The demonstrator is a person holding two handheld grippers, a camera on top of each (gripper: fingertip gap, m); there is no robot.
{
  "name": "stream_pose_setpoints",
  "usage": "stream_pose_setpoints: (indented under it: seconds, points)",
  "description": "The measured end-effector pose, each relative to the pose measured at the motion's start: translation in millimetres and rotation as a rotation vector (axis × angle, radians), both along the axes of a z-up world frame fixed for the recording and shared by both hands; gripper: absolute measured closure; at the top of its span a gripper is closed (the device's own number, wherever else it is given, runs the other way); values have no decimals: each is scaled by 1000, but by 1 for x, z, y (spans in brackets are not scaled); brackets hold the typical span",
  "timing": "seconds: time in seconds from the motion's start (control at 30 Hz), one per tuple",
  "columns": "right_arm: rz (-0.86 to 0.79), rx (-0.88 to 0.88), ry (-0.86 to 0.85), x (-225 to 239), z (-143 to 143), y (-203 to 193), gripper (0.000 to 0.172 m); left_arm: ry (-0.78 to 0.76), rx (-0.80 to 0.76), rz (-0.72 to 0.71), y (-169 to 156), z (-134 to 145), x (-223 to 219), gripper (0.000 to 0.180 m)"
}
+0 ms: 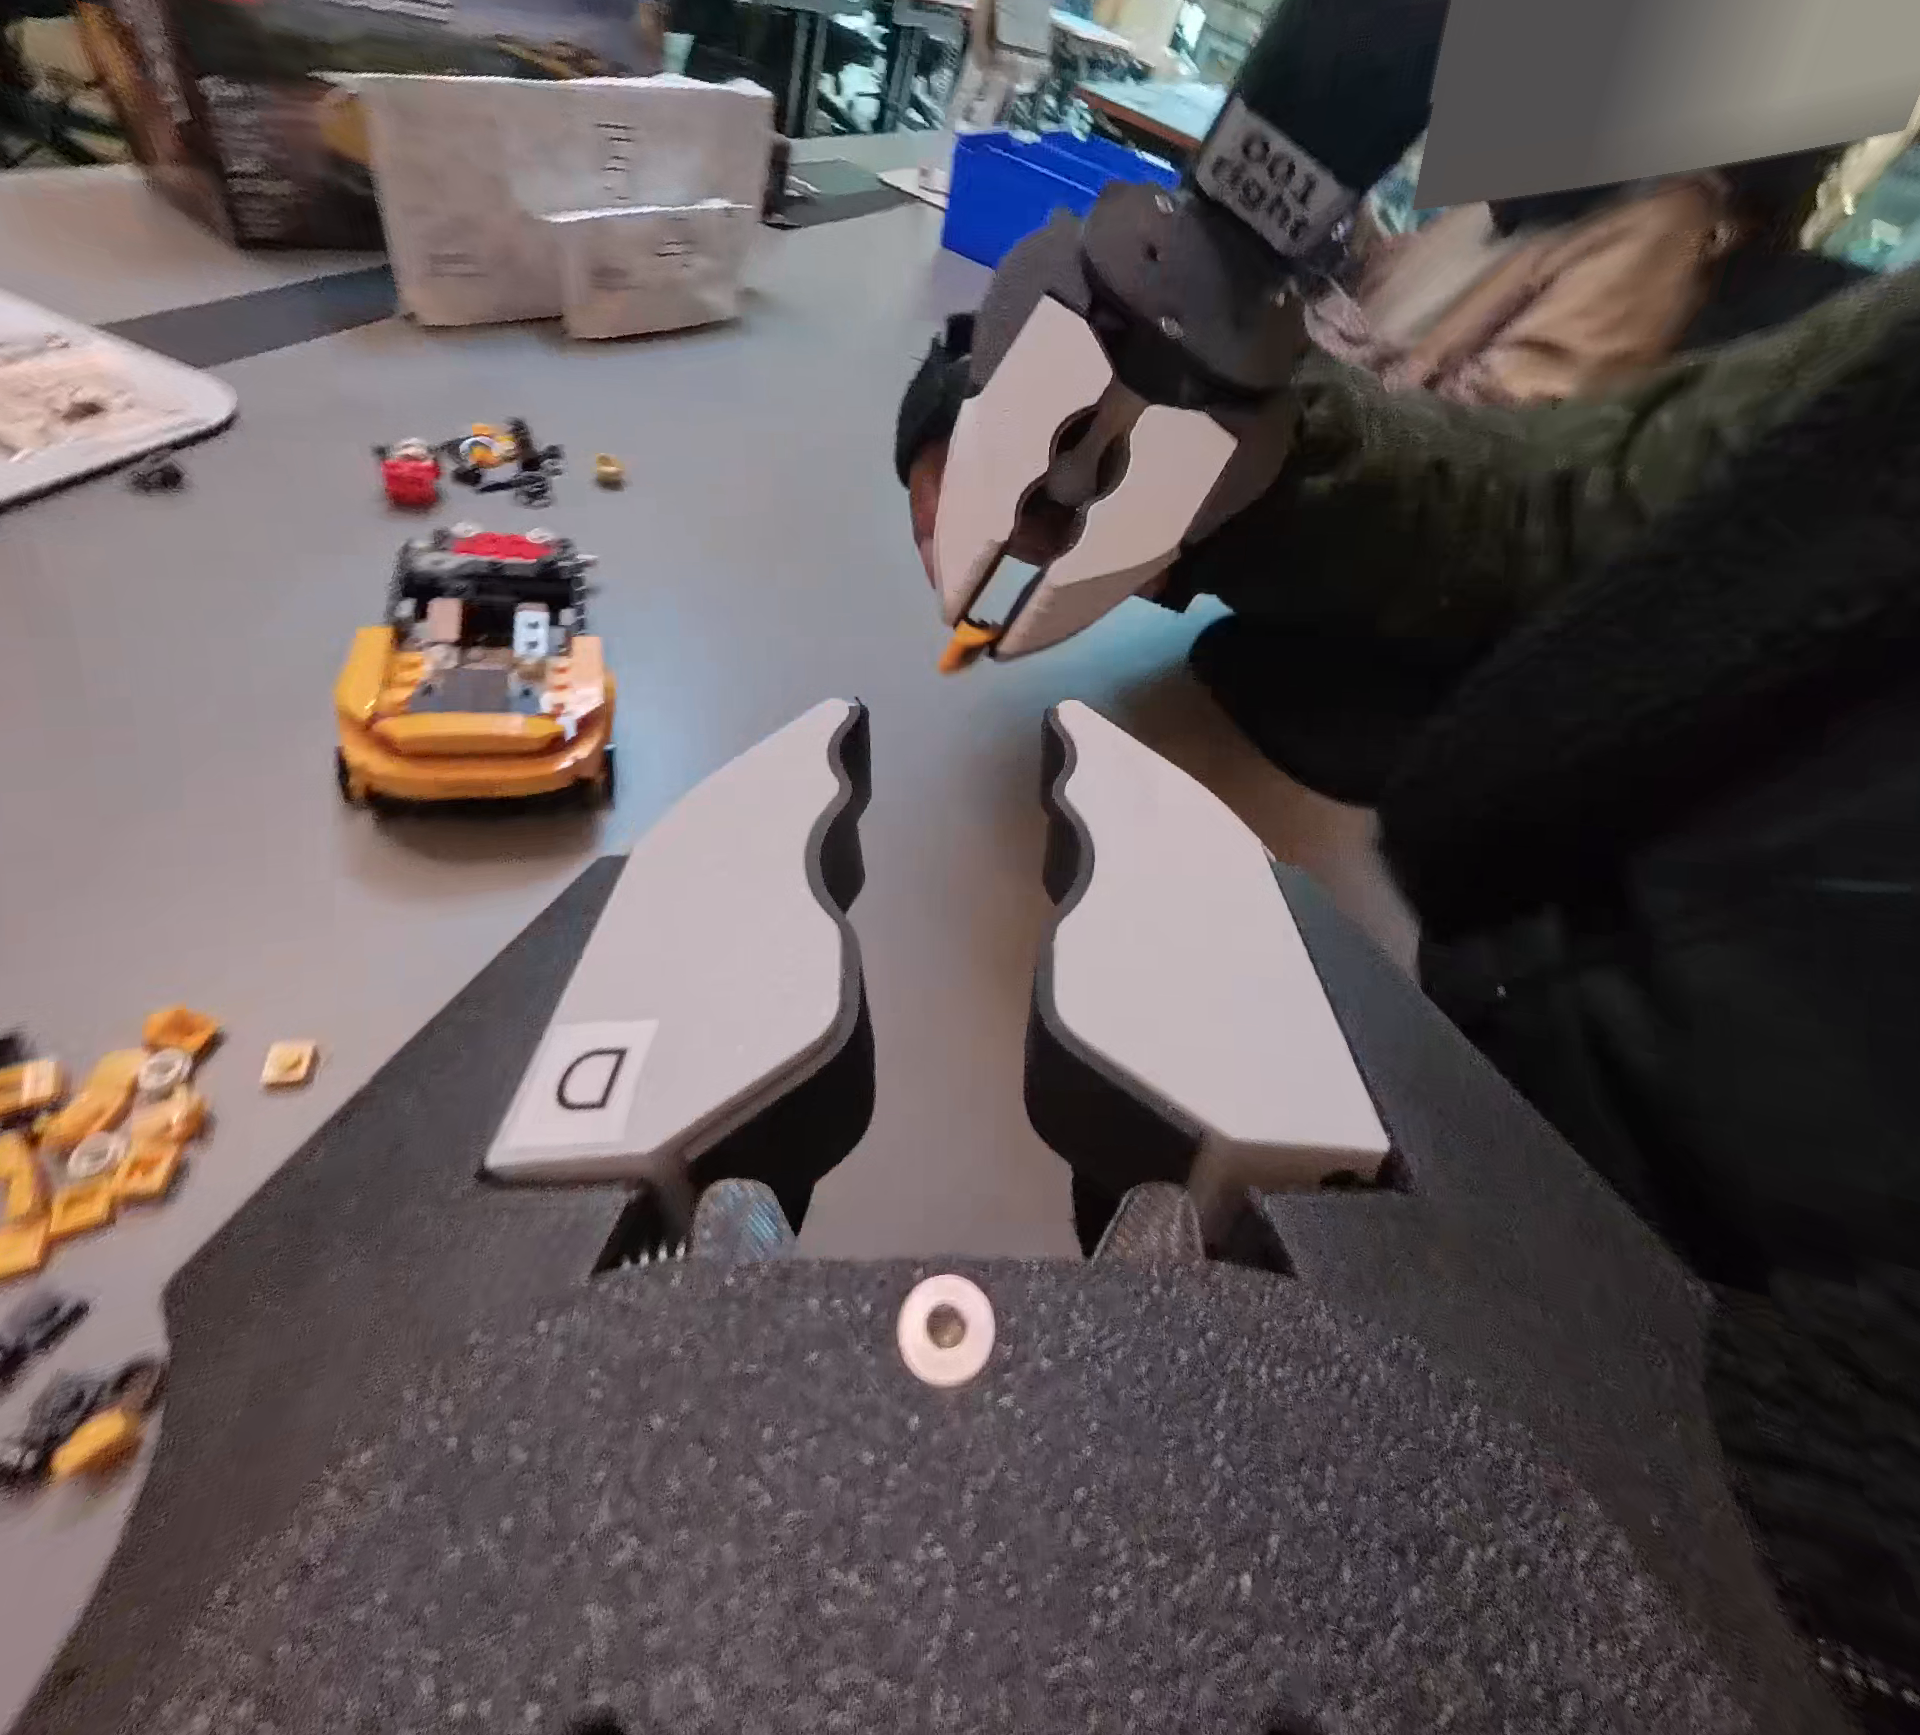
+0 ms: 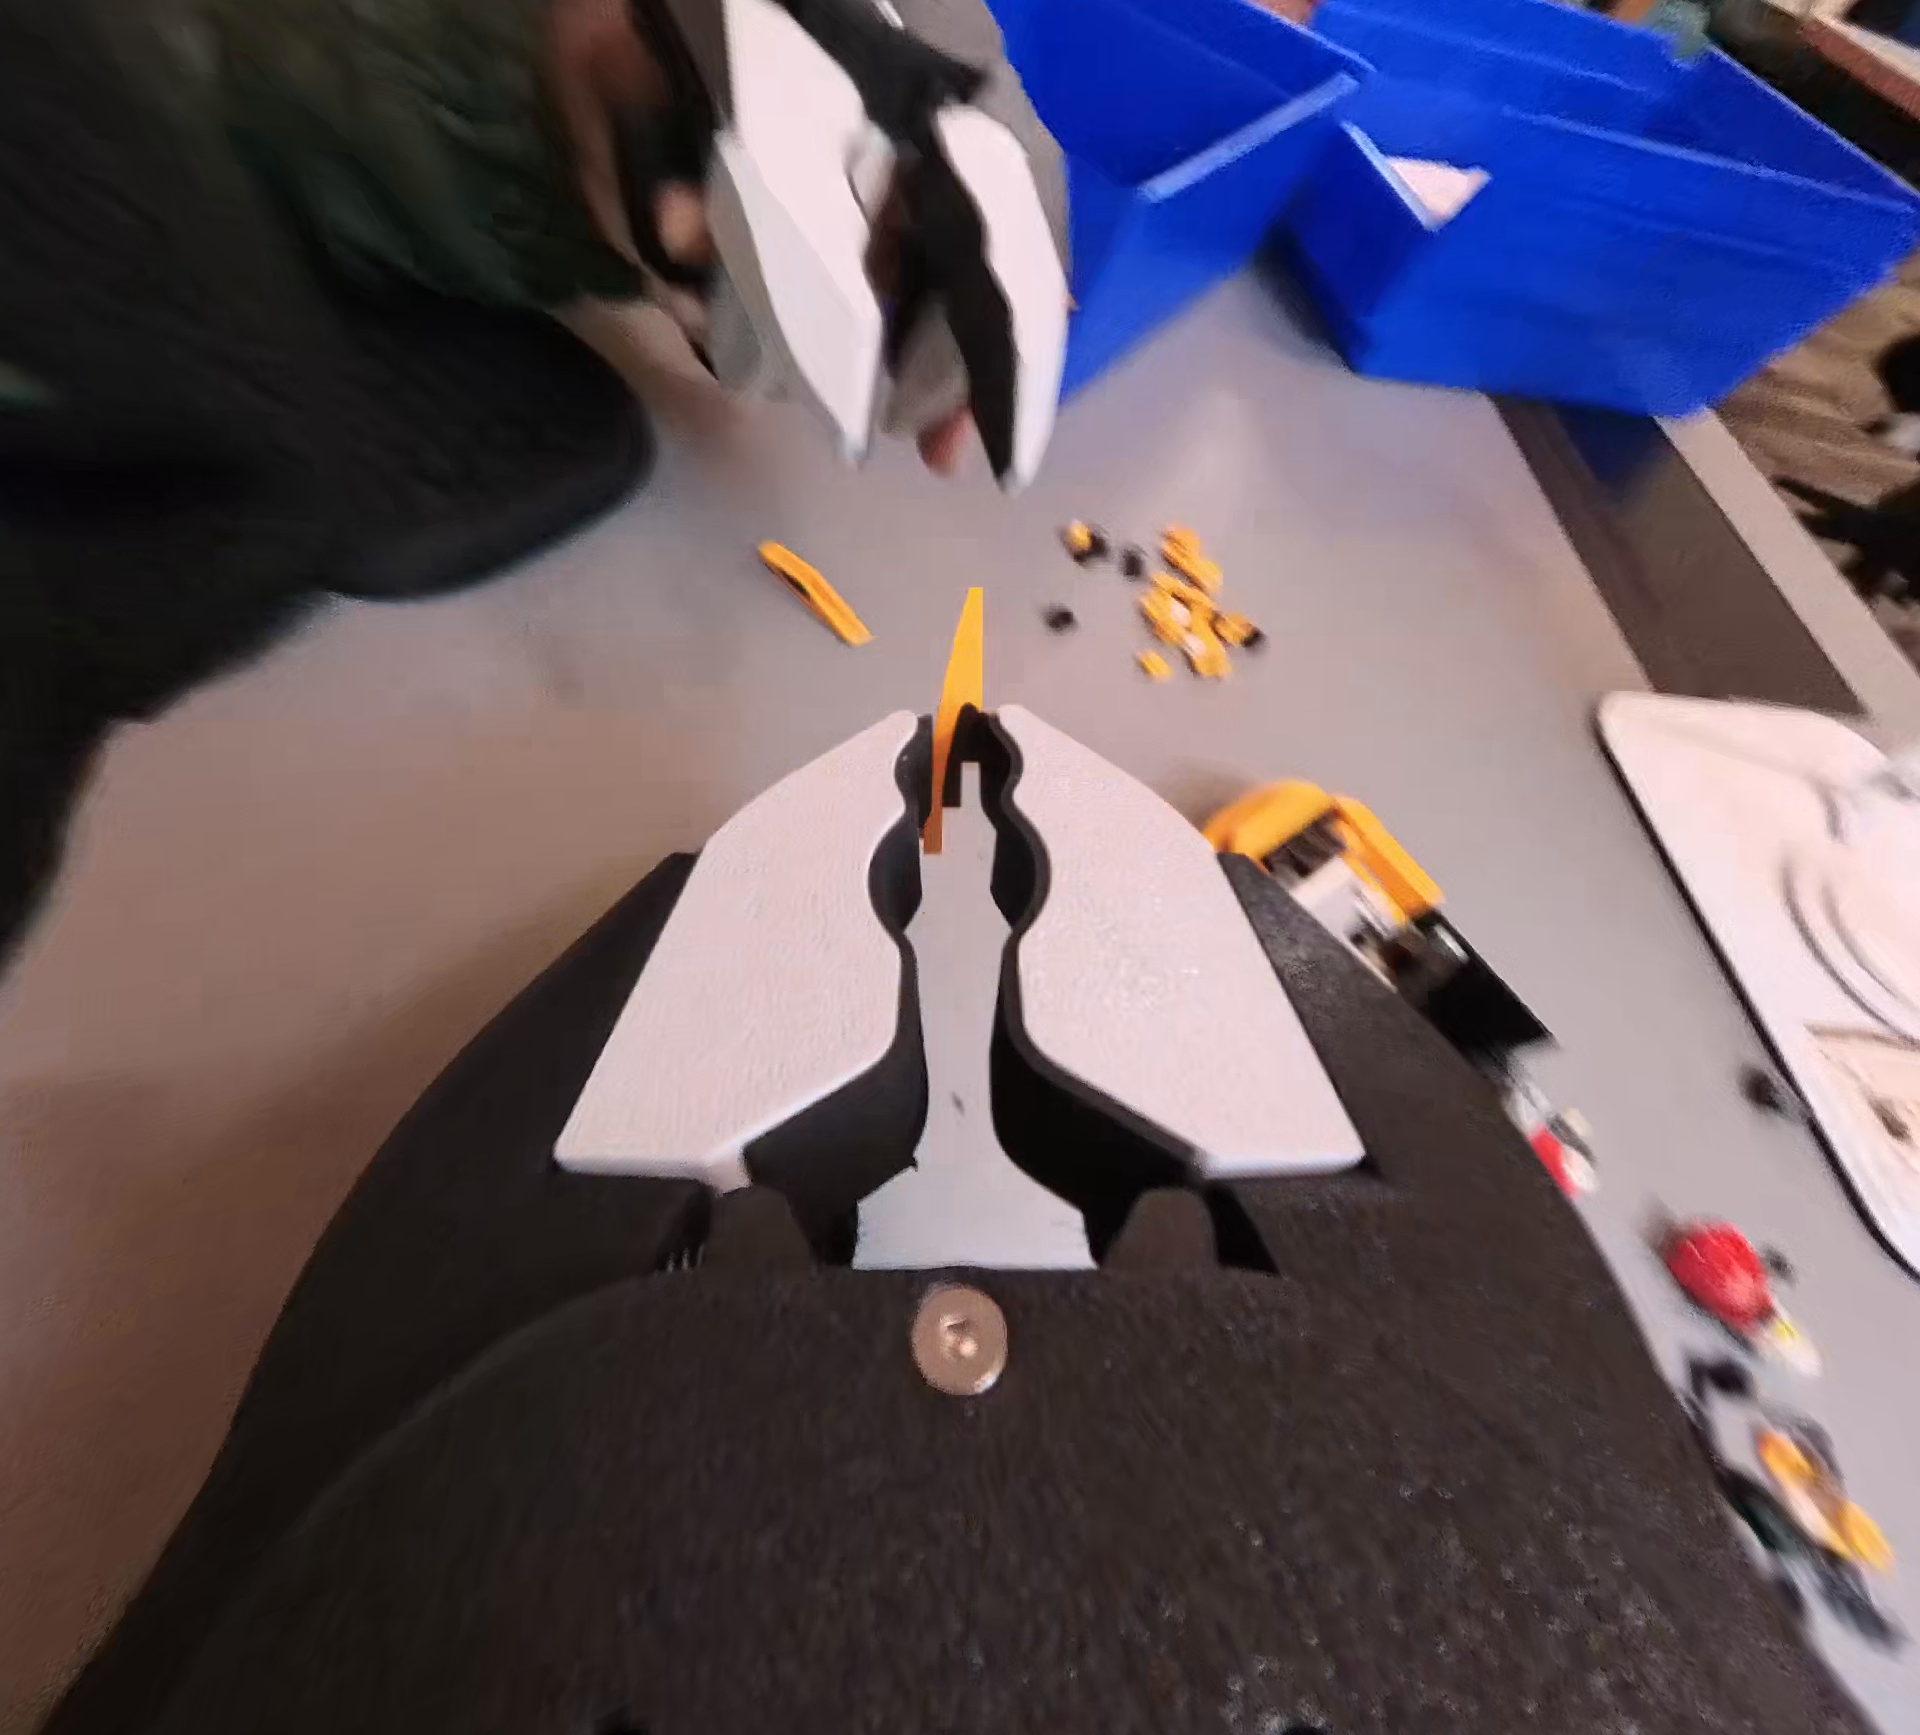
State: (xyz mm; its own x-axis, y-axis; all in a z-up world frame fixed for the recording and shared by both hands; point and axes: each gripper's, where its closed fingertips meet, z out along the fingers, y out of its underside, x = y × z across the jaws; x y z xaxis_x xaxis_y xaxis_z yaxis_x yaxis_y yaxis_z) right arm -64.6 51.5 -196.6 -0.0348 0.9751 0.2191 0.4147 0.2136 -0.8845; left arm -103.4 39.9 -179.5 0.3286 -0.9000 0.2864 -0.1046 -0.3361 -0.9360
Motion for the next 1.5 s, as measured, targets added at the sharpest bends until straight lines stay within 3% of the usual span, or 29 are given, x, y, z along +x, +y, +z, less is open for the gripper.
stream_pose_setpoints:
  seconds: [0.1, 0.17, 0.3, 0.4, 0.53, 0.67, 0.77, 0.93, 1.1, 1.23, 1.33, 1.43, 1.5]
  points:
    - [90, -21, 40, -18, 11, -30, 163, 66, 123, -88, -18, -2, 17, 152]
    - [114, -17, 35, -24, 12, -39, 163, 93, 189, -125, -27, -1, 23, 168]
    - [76, -7, 45, -26, 12, -35, 163, 225, 226, -68, -24, -1, 12, 174]
    - [20, -2, 18, -20, 8, -23, 153, 354, 292, 151, -1, 13, -31, 174]
    - [-43, 23, -29, -4, 1, -13, 152, 631, 261, 528, 27, 15, -132, 174]
    - [-177, 52, -6, 18, 2, 4, 152, 817, 158, 709, 31, -8, -199, 174]
    - [-288, 44, -1, 41, 0, 17, 152, 865, 98, 743, 30, -24, -220, 173]
    - [-375, 37, -4, 70, -6, 21, 152, 798, 140, 738, 30, -24, -224, 177]
    - [-426, 31, 24, 80, -6, 29, 152, 702, 171, 736, 27, -13, -222, 169]
    - [-446, 36, 42, 82, -4, 34, 152, 560, 129, 506, 11, -16, -171, 162]
    - [-462, 40, 56, 85, -1, 36, 152, 548, 15, 275, -8, -45, -121, 155]
    - [-485, 48, 79, 89, 5, 40, 152, 674, -96, 149, -17, -89, -101, 149]
    - [-501, 57, 93, 92, 9, 41, 152, 676, -160, 77, -23, -106, -87, 149]
